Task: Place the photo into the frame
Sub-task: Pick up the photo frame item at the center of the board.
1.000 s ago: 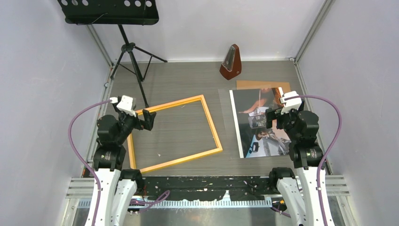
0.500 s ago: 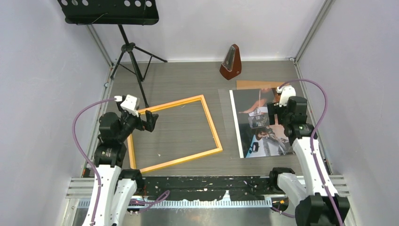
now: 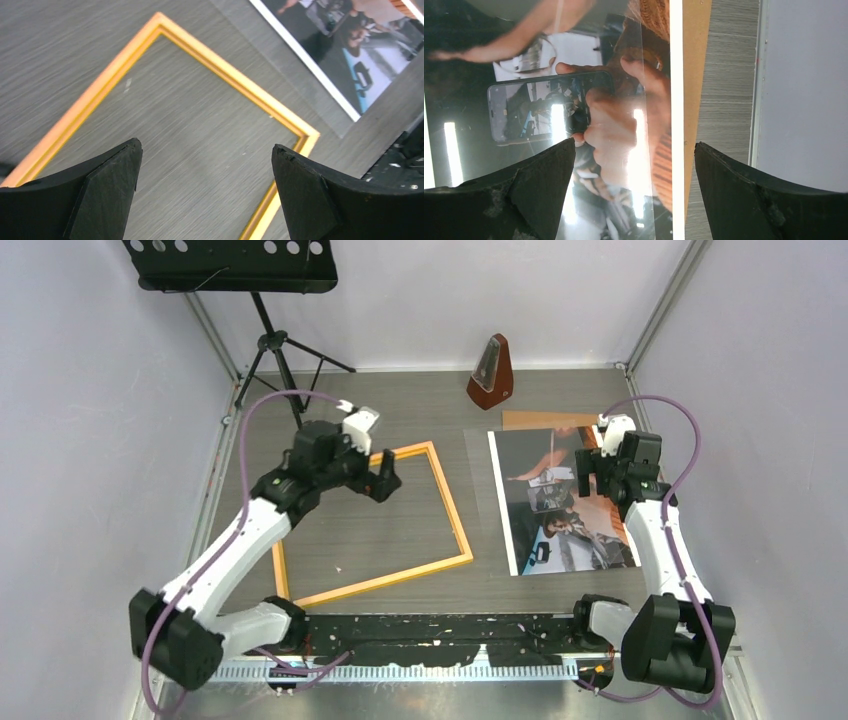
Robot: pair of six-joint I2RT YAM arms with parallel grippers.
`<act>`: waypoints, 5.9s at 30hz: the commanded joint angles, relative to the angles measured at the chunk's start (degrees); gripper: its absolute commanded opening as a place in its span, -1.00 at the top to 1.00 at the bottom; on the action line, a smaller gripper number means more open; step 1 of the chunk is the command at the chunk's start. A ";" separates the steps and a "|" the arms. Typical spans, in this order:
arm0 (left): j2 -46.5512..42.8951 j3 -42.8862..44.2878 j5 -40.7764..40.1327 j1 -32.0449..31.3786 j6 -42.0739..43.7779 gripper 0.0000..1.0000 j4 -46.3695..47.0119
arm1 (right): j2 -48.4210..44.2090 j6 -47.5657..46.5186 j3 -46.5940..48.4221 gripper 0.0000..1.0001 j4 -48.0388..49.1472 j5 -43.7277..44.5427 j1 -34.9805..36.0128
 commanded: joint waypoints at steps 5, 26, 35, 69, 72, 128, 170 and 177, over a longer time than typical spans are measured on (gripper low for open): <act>23.45 18.66 -0.81 -13.14 -12.09 -0.98 -4.48 | 2.62 0.02 -0.99 -0.92 7.23 -3.97 -0.95; 62.29 47.95 9.71 -17.20 -31.87 -0.98 -9.96 | 20.56 1.10 1.80 -0.98 10.26 -10.40 -3.35; 64.48 47.93 5.37 -18.96 -32.87 -0.98 -9.76 | 23.78 1.27 4.19 -1.00 9.41 -14.43 -5.86; 67.60 47.97 6.58 -19.32 -34.65 -0.98 -9.45 | 38.84 -1.98 18.57 -0.90 -1.48 -22.22 -8.16; 67.92 48.10 7.50 -19.32 -34.98 -0.98 -9.08 | 39.56 -1.88 19.14 -0.88 -2.66 -23.00 -8.26; 64.64 28.39 15.19 -19.98 -41.54 -0.98 19.29 | 38.79 -0.26 15.86 -0.82 -8.79 -31.20 -8.69; 62.09 11.61 23.62 -17.83 -54.57 -0.99 61.13 | 41.24 2.85 13.20 -0.74 -8.27 -41.81 -11.95; 62.15 11.77 22.90 -18.00 -54.51 -0.99 60.50 | 41.83 3.13 13.09 -0.72 -8.55 -42.78 -12.24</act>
